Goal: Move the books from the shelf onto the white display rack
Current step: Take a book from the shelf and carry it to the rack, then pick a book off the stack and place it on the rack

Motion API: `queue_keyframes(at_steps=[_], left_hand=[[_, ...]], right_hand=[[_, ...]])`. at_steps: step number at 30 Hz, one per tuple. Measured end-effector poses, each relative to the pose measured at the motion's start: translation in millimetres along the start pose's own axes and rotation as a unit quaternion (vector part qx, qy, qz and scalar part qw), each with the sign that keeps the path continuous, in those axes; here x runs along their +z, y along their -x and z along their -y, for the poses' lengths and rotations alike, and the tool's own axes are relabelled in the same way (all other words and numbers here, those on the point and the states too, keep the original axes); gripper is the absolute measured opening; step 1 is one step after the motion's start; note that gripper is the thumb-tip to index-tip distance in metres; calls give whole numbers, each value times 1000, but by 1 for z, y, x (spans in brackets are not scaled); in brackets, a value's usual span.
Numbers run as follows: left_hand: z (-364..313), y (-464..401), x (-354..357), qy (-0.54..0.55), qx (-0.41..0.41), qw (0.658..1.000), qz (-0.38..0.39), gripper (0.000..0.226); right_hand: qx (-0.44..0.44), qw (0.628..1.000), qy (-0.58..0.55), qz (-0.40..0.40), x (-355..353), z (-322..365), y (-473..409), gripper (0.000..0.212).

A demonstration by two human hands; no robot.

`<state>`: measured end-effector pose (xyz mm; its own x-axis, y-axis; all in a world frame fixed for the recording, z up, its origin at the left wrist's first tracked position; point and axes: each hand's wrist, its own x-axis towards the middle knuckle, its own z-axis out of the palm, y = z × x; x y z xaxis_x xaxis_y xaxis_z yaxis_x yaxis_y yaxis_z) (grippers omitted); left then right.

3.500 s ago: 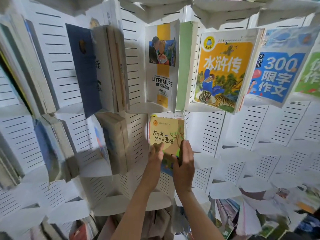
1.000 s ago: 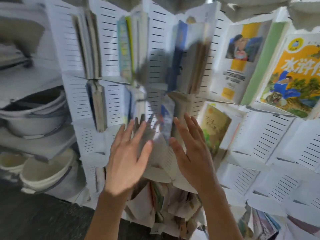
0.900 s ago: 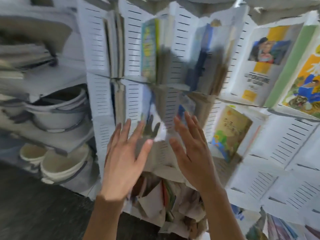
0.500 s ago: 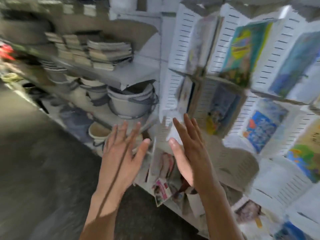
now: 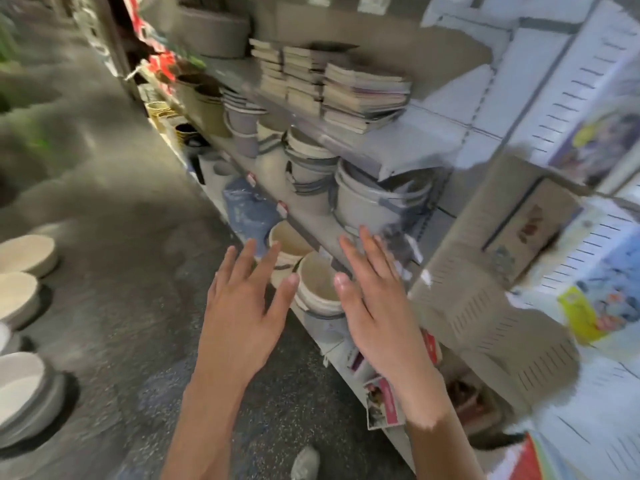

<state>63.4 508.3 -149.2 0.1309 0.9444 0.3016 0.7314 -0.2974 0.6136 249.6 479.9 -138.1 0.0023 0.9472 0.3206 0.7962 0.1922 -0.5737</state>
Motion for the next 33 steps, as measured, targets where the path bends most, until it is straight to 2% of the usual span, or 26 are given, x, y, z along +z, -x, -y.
queue_keyframes(at_steps=[6,15,20,22,26,33], left_hand=[[60,-68,-22,-43,-48,997,-31,83],[133,-199,-62,-48,-95,991,-83,84],[172,-243,-75,-44,-102,989,-98,86],[184,-264,-80,-36,-109,989,-97,83],[216,-314,-87,-19,-91,993,-76,82],[289,-426,-117,-7,-28,998,-59,81]], right_hand=[[-39,998,-48,25,60,15,-99,76],[-81,990,-106,39,126,48,-262,77],[-80,990,-107,54,153,58,-320,82],[-67,990,-105,61,162,63,-343,78],[-46,991,-112,54,189,76,-387,68],[-9,995,-103,2,242,109,-482,71]])
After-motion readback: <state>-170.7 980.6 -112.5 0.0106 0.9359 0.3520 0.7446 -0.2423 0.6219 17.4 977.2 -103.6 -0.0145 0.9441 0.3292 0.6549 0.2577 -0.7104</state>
